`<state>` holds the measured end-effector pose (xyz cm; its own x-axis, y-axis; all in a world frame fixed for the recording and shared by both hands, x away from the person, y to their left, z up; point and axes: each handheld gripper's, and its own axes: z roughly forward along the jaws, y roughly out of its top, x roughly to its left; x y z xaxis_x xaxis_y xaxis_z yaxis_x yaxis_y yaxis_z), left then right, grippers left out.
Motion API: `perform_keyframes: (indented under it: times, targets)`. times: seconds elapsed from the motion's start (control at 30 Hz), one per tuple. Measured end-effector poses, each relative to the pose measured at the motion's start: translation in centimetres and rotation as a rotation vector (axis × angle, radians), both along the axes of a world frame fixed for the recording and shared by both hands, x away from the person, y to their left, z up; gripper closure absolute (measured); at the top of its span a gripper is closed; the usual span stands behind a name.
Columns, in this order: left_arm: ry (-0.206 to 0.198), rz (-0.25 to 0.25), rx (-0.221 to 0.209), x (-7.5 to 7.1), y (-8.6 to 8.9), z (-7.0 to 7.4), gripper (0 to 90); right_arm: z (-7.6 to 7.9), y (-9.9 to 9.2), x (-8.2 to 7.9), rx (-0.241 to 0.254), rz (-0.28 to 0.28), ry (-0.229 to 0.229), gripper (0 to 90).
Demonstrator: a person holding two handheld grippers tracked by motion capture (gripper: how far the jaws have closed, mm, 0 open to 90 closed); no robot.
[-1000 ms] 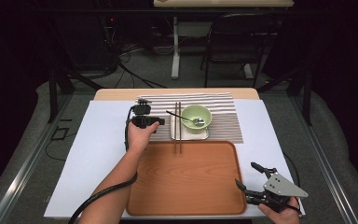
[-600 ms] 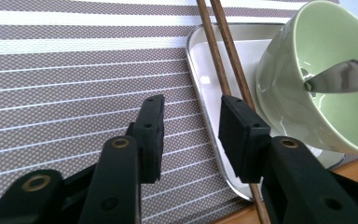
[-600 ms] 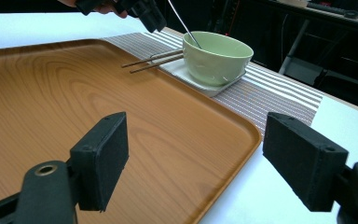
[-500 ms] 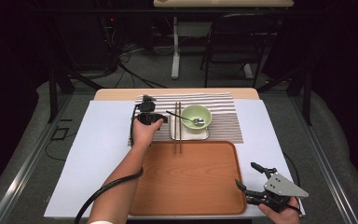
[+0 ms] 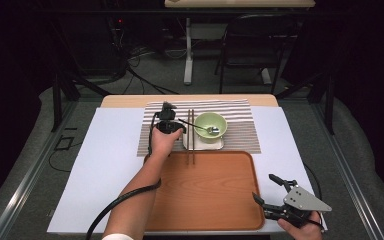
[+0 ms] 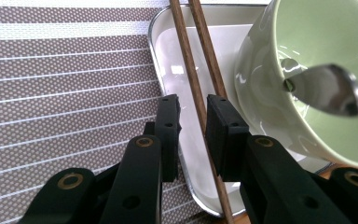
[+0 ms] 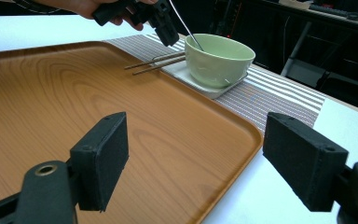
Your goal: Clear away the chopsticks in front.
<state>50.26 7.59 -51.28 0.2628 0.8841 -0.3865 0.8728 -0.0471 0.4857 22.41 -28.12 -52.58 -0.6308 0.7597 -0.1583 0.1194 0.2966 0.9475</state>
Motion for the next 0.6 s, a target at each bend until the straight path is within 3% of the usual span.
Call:
perform_keyframes:
  times: [0.6]
  targets:
    - [0.055, 0.025, -0.056, 0.8, -0.8, -1.2, 76.2, 0.1, 0.0, -0.1, 0.004, 0.012, -0.002, 22.2]
